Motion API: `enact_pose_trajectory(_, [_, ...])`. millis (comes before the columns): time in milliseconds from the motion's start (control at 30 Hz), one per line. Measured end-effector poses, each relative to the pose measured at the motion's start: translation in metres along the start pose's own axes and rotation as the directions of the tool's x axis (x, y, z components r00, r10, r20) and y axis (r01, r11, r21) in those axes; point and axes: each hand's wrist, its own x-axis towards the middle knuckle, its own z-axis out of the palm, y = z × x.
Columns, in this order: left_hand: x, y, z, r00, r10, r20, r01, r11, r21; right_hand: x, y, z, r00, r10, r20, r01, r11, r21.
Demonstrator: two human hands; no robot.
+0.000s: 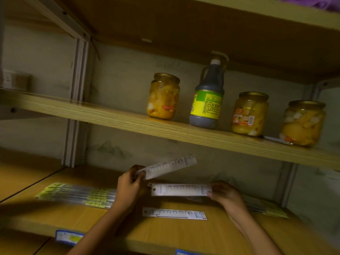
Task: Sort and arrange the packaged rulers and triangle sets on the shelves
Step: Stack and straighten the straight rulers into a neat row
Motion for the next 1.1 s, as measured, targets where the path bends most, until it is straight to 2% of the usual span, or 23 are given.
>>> enact_pose_trajectory(167, [-0.001,0.002,-0.004,1.0,0.018,0.003,-0.018,0.999,0.049,-0.016,0.001,0.014,0.992,0.033,0.123,-0.029,0.999,-0.029])
enact_pose_trajectory(300, [0.0,0.0,-0.005,0.999,0.013,0.045,-0.017,0.996,0.086,-0.025,0.007,0.019,0.984,0.02,0.179,0.015,0.981,-0.191])
enact_pose_trajectory(500, [-0.002,0.006,-0.006,0.991,0.022,0.135,-0.035,0.995,0.089,-0.03,0.011,0.019,0.978,0.01,0.209,0.085,0.893,-0.443])
enact_pose_trajectory(567, [-0.004,0.008,-0.007,0.984,0.01,0.179,-0.03,0.993,0.111,-0.03,0.01,0.019,0.983,0.004,0.185,0.074,0.908,-0.411])
enact_pose_trajectory(667, [-0.005,0.008,-0.007,0.973,-0.006,0.231,-0.04,0.98,0.196,-0.025,0.012,0.014,0.998,-0.053,-0.019,0.047,0.972,-0.232])
enact_pose_trajectory(767, [-0.007,0.007,-0.005,0.949,-0.02,0.314,-0.073,0.957,0.282,-0.019,0.018,0.011,0.984,-0.086,-0.156,0.052,0.976,-0.21])
enact_pose_trajectory(933, [-0.011,0.007,-0.004,0.923,0.007,0.384,-0.151,0.925,0.347,-0.017,0.023,0.015,0.986,-0.119,-0.115,0.09,0.968,-0.232])
enact_pose_trajectory(1100, [-0.016,0.011,-0.002,0.875,0.028,0.484,-0.256,0.874,0.414,-0.02,0.021,0.016,0.989,-0.126,-0.08,0.09,0.931,-0.354])
